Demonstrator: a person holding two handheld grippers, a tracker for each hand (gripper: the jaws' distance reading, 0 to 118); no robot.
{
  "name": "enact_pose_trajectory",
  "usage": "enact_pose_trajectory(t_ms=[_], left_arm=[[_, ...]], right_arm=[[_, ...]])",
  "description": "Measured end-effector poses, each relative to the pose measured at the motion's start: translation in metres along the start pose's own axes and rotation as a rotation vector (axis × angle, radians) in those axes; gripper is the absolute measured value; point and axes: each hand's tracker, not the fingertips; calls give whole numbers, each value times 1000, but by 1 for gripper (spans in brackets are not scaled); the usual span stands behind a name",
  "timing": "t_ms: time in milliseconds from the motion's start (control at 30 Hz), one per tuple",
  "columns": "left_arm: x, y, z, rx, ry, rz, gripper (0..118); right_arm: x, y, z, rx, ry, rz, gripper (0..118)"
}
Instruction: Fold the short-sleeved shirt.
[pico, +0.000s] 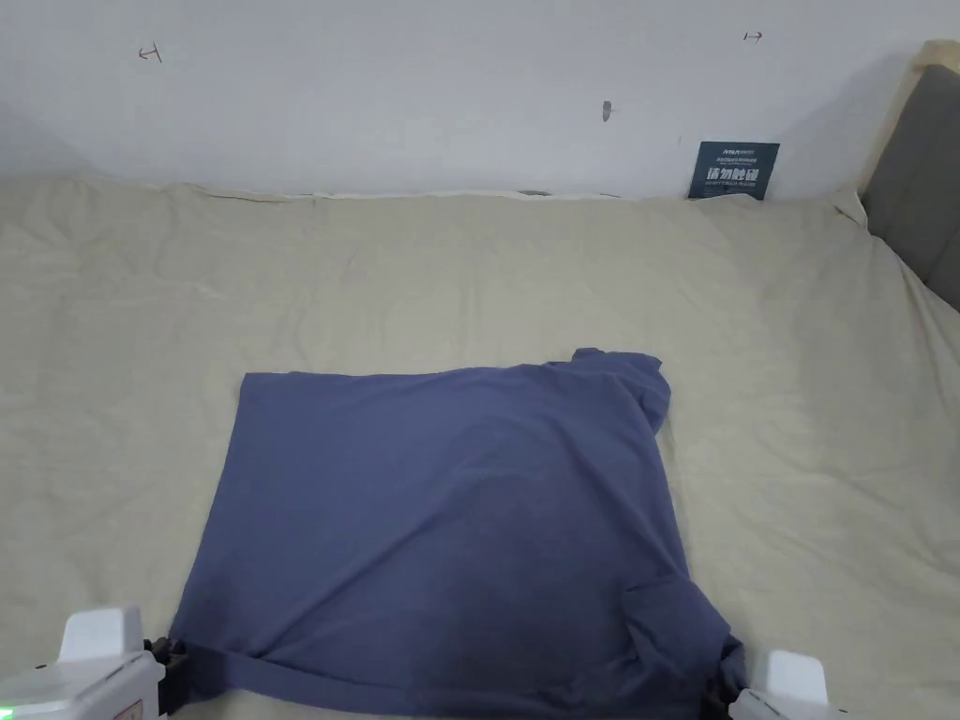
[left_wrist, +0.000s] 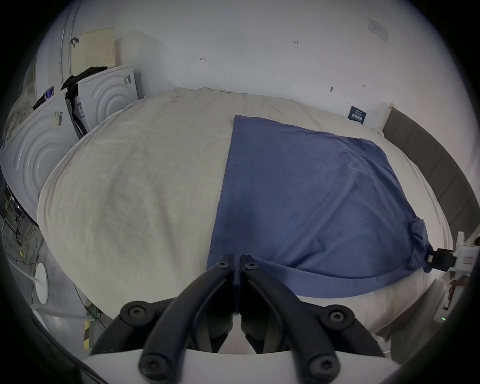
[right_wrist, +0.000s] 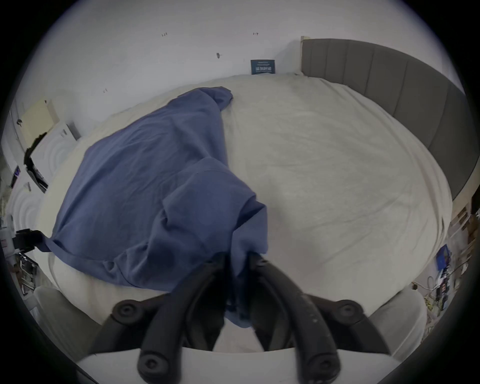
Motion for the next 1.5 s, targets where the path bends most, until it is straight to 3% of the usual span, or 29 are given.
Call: enact_pose_trajectory(t_ms=[33, 100, 367, 567, 967, 1133, 1167, 1200, 1233, 1267, 1300, 1333, 1400, 1500], left_arm=[[0, 0, -1, -1, 2, 4, 4], [-1, 1, -2, 3, 5, 15, 4], [-10, 38, -5, 119, 9, 81, 4], [-4, 89, -31, 162, 9, 70, 4], [6, 126, -160, -35, 70, 13, 4], [8, 125, -169, -80, 70, 62, 5], [9, 126, -168, -81, 71, 58, 9], [10, 128, -165, -84, 82, 40, 22], [10, 129, -161, -85, 102, 24, 43], [10, 131, -156, -79, 114, 11, 71], [9, 132, -149, -70, 110, 11, 99], [9, 133, -140, -48, 98, 20, 113], [12, 137, -114, 44, 61, 51, 114], [23, 145, -69, 161, 23, 47, 113]], right_arm=[[0, 1, 3, 8, 8, -2, 9], [-2, 6, 10, 28, 10, 11, 7], [-14, 68, 48, 246, 36, 56, 7], [-33, 131, 27, 298, 33, 84, 7], [-45, 196, -105, 136, -55, 159, 7], [-42, 192, -145, 19, -72, 154, 7], [-43, 190, -142, 23, -72, 140, 8], [-45, 189, -134, 43, -76, 130, 8], [-46, 190, -128, 49, -82, 123, 12], [-48, 191, -121, 54, -86, 118, 23], [-50, 193, -111, 72, -85, 115, 46], [-52, 192, -99, 96, -84, 118, 66], [-54, 193, -72, 173, -53, 132, 99], [-62, 193, -20, 304, -36, 162, 100]])
